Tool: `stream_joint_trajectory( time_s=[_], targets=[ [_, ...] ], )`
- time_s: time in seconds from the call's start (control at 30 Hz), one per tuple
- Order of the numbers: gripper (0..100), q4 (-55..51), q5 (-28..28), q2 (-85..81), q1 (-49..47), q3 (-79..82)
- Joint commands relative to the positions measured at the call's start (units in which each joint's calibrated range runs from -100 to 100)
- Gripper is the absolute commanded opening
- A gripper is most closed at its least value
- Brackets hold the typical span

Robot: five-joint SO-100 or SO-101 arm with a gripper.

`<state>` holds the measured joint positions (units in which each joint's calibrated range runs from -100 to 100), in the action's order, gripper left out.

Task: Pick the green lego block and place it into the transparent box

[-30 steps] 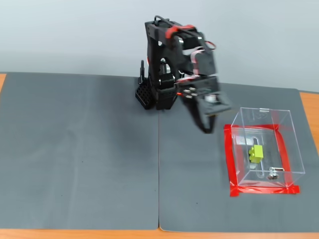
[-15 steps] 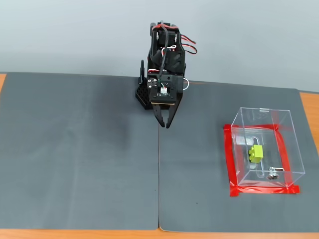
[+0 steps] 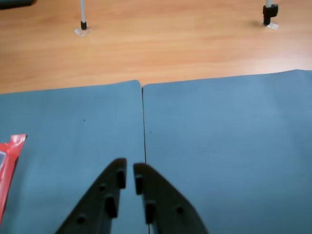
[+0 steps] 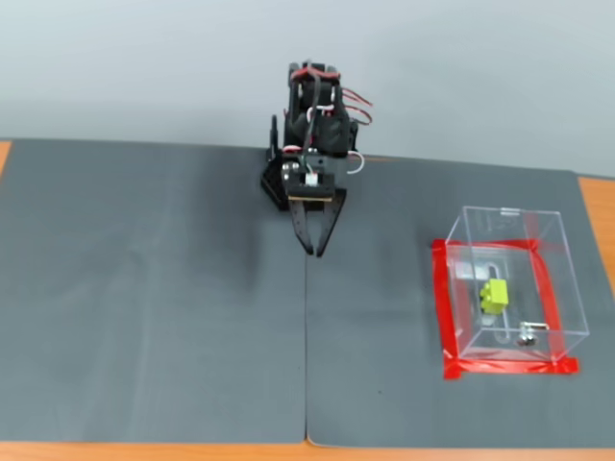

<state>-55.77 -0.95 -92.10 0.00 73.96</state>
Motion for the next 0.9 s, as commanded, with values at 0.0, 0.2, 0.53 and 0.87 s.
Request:
stream_joint_trajectory(
  time_s=[0.0,0.2,0.53,0.87],
  targets=[
    [2,1.08,-0.01,-4.43,-0.26,4.15],
    [2,0.99,-0.01,-7.31,0.04,11.21],
    [2,0.21,-0.01,-7.31,0.41,23.51],
    [2,-2.31,-0.06,-7.31,-0.19,23.69]
  ],
)
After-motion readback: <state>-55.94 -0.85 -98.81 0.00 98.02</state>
